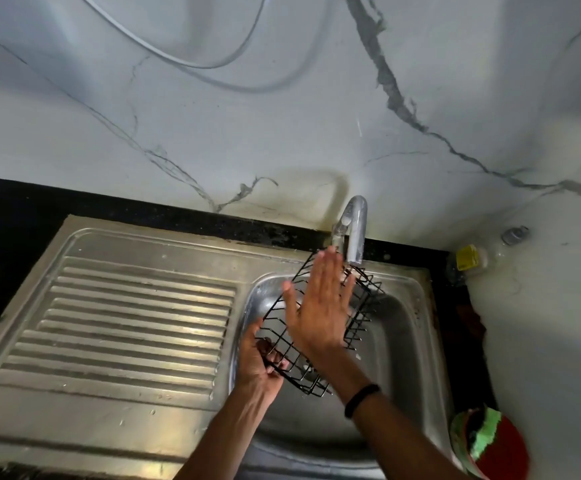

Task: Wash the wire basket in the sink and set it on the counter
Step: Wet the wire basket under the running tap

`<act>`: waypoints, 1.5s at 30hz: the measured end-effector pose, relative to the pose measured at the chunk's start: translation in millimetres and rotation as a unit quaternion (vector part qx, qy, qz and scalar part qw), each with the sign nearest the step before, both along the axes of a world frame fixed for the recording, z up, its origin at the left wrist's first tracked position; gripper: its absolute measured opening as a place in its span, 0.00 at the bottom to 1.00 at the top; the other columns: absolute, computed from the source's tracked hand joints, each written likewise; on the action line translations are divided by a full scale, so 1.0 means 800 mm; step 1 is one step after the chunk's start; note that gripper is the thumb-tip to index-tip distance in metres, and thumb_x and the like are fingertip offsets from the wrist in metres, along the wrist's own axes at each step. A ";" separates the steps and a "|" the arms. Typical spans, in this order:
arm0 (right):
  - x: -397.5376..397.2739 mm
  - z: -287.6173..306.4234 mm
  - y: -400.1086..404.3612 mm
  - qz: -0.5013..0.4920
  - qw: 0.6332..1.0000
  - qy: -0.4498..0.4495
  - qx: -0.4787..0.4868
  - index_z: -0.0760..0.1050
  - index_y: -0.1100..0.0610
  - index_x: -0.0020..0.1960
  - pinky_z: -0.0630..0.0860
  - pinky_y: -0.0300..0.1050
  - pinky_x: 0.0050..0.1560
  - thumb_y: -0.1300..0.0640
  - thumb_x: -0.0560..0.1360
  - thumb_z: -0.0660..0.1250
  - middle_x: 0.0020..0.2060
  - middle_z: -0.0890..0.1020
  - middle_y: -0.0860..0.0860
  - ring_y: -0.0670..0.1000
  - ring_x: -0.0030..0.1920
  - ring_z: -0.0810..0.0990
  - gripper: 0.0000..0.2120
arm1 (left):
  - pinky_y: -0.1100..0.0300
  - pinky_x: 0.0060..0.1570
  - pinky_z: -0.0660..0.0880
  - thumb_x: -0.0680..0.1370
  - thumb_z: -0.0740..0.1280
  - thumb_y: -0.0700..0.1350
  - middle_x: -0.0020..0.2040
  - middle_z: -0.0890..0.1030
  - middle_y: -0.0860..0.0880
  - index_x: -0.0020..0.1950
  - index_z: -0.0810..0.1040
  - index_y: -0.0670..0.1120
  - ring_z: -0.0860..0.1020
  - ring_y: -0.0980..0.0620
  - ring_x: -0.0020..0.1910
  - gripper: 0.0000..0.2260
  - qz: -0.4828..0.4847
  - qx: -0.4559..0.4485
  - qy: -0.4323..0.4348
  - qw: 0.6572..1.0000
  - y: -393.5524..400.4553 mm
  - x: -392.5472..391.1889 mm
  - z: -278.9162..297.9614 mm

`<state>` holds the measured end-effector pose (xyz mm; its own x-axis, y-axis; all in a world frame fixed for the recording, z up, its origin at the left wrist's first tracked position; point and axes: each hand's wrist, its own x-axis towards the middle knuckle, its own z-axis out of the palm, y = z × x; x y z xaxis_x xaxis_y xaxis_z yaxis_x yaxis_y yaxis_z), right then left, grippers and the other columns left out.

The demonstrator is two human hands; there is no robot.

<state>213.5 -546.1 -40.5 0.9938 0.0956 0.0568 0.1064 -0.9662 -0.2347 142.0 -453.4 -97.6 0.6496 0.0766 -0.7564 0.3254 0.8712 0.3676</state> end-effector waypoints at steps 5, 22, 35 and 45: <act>-0.097 -0.016 0.002 0.111 0.994 0.003 0.022 0.41 0.61 0.82 0.50 0.63 0.80 0.38 0.83 0.48 0.82 0.39 0.57 0.57 0.82 0.38 0.38 | 0.53 0.51 0.83 0.83 0.56 0.54 0.54 0.86 0.39 0.57 0.87 0.41 0.87 0.45 0.52 0.24 -0.006 -0.106 -0.108 0.988 -0.005 0.001 0.023; 0.018 0.002 -0.091 -0.161 0.768 0.306 0.539 0.74 0.44 0.68 0.76 0.55 0.62 0.22 0.68 0.64 0.64 0.79 0.49 0.55 0.62 0.78 0.37 | 0.57 0.31 0.75 0.79 0.66 0.60 0.21 0.62 0.52 0.29 0.64 0.49 0.58 0.52 0.19 0.24 0.080 -0.152 0.052 0.984 -0.033 -0.025 0.015; 0.087 0.040 -0.079 -0.201 0.845 0.263 0.419 0.75 0.55 0.42 0.63 0.39 0.22 0.42 0.83 0.61 0.31 0.73 0.50 0.50 0.27 0.71 0.19 | 0.39 0.72 0.65 0.81 0.61 0.65 0.68 0.78 0.42 0.68 0.77 0.47 0.74 0.40 0.67 0.26 -0.159 -0.033 0.090 0.983 -0.013 -0.008 -0.010; 0.046 0.071 -0.102 -0.121 0.811 0.295 0.490 0.77 0.56 0.45 0.67 0.40 0.24 0.47 0.84 0.59 0.29 0.76 0.51 0.49 0.25 0.70 0.17 | 0.50 0.81 0.39 0.83 0.41 0.68 0.85 0.42 0.55 0.85 0.46 0.53 0.38 0.56 0.83 0.34 -0.290 0.689 -0.237 0.620 -0.071 0.092 0.096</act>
<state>250.2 -627.4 16.0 0.8585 0.0902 -0.5048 -0.4688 -0.2608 -0.8439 215.6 -510.3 -20.6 0.9947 0.0871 0.0545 0.0074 -0.5901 0.8073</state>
